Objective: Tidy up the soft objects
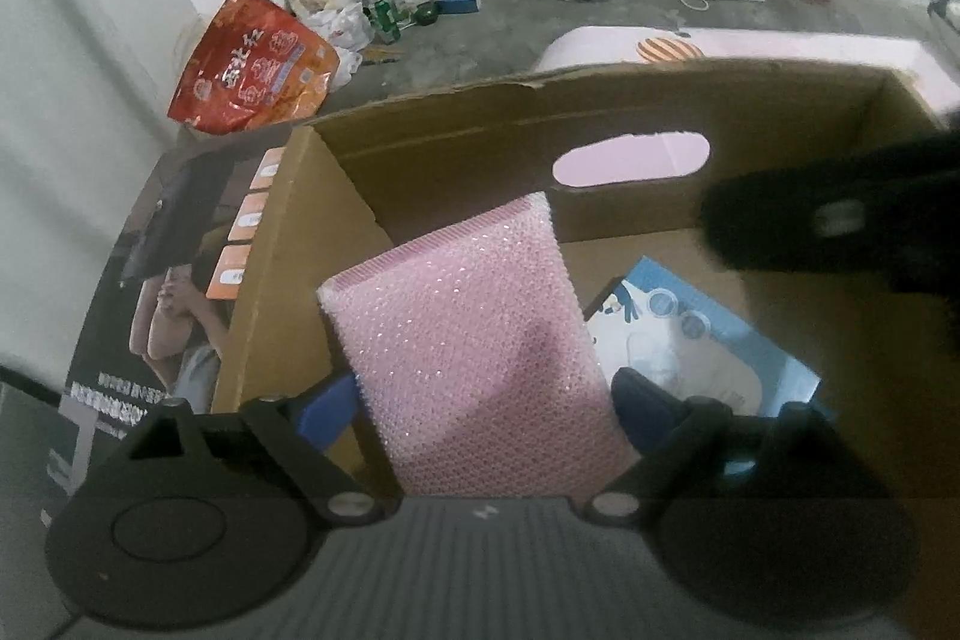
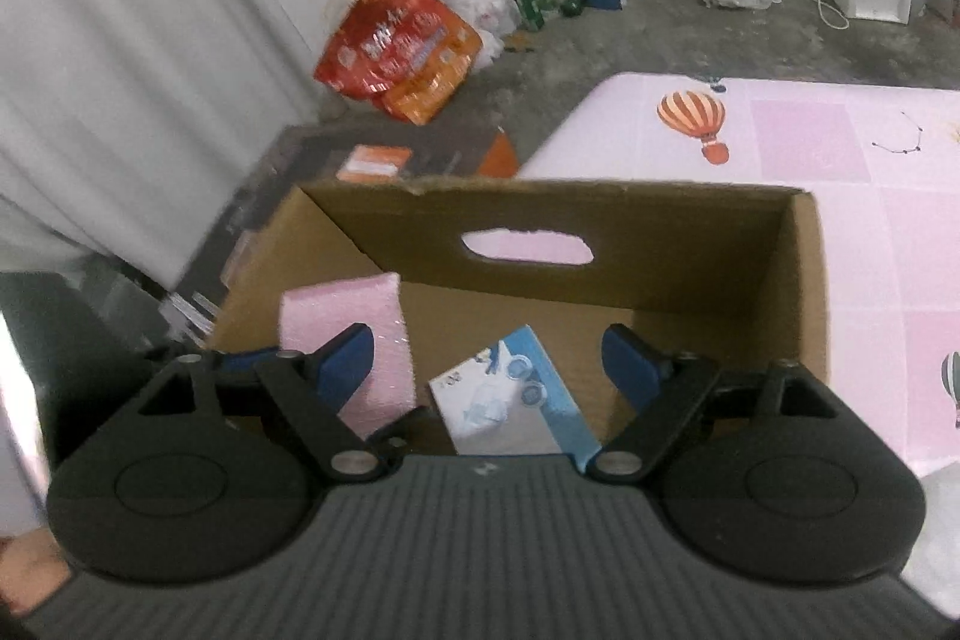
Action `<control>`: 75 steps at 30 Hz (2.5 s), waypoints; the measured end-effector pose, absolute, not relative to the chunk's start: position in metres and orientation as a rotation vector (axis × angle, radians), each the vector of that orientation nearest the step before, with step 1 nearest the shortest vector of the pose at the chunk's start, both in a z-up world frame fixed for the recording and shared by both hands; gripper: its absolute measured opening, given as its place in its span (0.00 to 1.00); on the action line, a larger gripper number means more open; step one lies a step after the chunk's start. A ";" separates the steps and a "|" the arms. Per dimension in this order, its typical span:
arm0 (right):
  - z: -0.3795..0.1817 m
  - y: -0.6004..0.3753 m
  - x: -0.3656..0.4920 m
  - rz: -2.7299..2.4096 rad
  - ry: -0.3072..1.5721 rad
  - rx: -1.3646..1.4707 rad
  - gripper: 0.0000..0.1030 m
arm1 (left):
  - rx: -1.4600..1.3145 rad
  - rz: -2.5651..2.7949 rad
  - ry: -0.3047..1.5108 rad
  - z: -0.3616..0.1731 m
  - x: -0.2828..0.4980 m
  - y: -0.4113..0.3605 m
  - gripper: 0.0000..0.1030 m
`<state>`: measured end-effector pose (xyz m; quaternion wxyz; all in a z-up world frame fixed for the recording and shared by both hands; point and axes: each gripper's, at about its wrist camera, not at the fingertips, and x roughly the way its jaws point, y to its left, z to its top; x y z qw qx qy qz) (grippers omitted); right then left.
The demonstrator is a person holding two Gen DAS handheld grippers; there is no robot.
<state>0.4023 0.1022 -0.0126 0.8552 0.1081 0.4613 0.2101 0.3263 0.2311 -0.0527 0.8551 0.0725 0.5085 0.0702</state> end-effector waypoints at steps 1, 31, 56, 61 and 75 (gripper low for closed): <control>-0.008 0.097 0.400 0.448 0.962 0.241 0.81 | 0.145 0.152 1.075 -0.052 0.327 0.233 0.94; 0.077 -0.097 0.238 0.496 0.712 0.468 0.81 | -0.205 0.058 1.237 -0.068 0.325 0.189 0.75; 0.048 -0.118 0.230 0.434 0.758 0.512 0.81 | -0.271 0.130 1.152 -0.064 0.339 0.186 0.88; 0.039 -0.119 0.231 0.437 0.778 0.549 0.81 | -0.248 0.222 1.196 -0.067 0.343 0.186 0.90; 0.027 -0.150 0.221 0.376 0.775 0.568 0.81 | 0.019 0.157 1.121 -0.073 0.358 0.148 0.54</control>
